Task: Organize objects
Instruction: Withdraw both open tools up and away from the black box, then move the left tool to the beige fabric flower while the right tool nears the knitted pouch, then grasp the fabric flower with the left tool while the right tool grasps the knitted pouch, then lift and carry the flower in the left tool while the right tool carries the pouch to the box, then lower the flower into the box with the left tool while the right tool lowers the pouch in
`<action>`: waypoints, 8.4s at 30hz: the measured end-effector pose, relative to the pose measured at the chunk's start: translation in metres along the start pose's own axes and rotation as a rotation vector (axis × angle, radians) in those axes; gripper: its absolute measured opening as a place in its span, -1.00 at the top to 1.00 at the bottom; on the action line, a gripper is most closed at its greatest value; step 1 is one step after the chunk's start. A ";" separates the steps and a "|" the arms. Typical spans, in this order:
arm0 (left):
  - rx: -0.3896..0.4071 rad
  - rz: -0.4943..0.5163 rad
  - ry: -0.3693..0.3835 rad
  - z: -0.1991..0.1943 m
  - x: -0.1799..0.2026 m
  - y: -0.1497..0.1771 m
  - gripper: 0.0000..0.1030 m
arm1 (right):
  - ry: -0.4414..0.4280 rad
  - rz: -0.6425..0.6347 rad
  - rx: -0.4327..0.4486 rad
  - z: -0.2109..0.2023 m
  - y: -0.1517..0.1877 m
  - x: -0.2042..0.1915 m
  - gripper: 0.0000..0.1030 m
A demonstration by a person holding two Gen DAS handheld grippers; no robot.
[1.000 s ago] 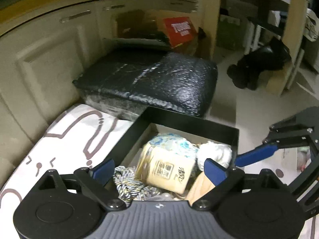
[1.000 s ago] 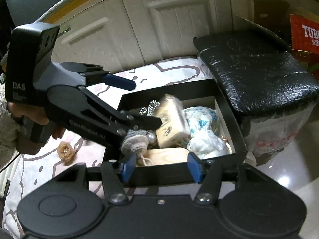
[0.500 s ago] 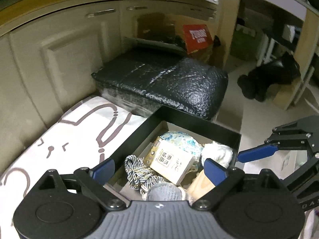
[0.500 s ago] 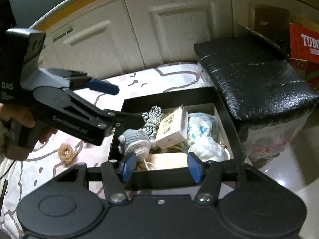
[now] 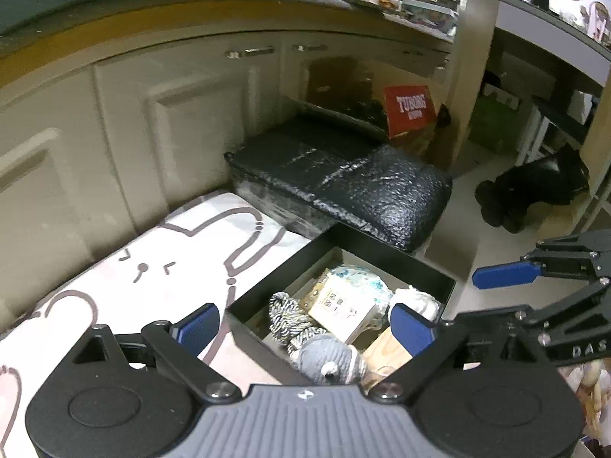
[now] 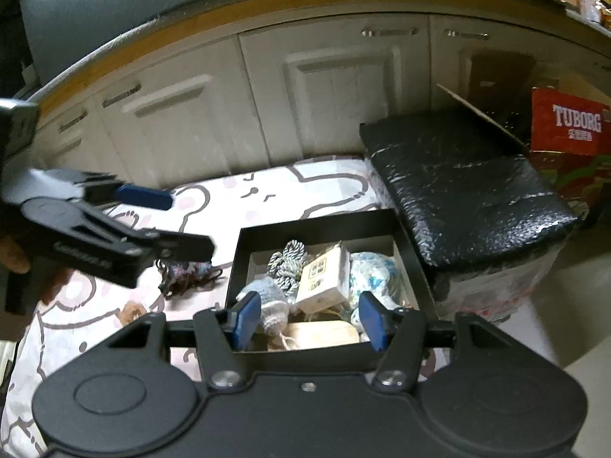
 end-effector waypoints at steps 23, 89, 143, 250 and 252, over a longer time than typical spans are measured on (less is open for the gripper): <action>-0.014 -0.189 -0.181 -0.070 -0.001 0.025 -1.00 | 0.115 0.030 0.077 -0.034 -0.010 -0.007 -0.54; -0.118 -0.479 -0.382 -0.086 -0.091 0.122 -0.53 | 0.064 -0.075 -0.009 0.110 -0.065 -0.166 -1.00; -0.277 -0.634 -0.180 0.000 -0.105 0.168 0.23 | 0.006 -0.219 -0.356 0.230 0.003 -0.193 0.25; -0.047 -0.432 -0.171 0.074 -0.011 0.021 0.21 | 0.249 -0.058 -0.240 0.111 -0.036 0.023 0.23; -0.057 -0.440 -0.175 0.080 -0.013 0.022 0.21 | 0.247 -0.048 -0.255 0.114 -0.033 0.028 0.23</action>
Point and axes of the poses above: each gripper's, at about its wrist camera, not at the fingertips, and z roughly the way its jaws point, x to its right, y to its underside, the point moved 2 cm from there along z, roughly the way its jaws point, and after that the axes turned 8 degrees about z, right-handed, at the moved point
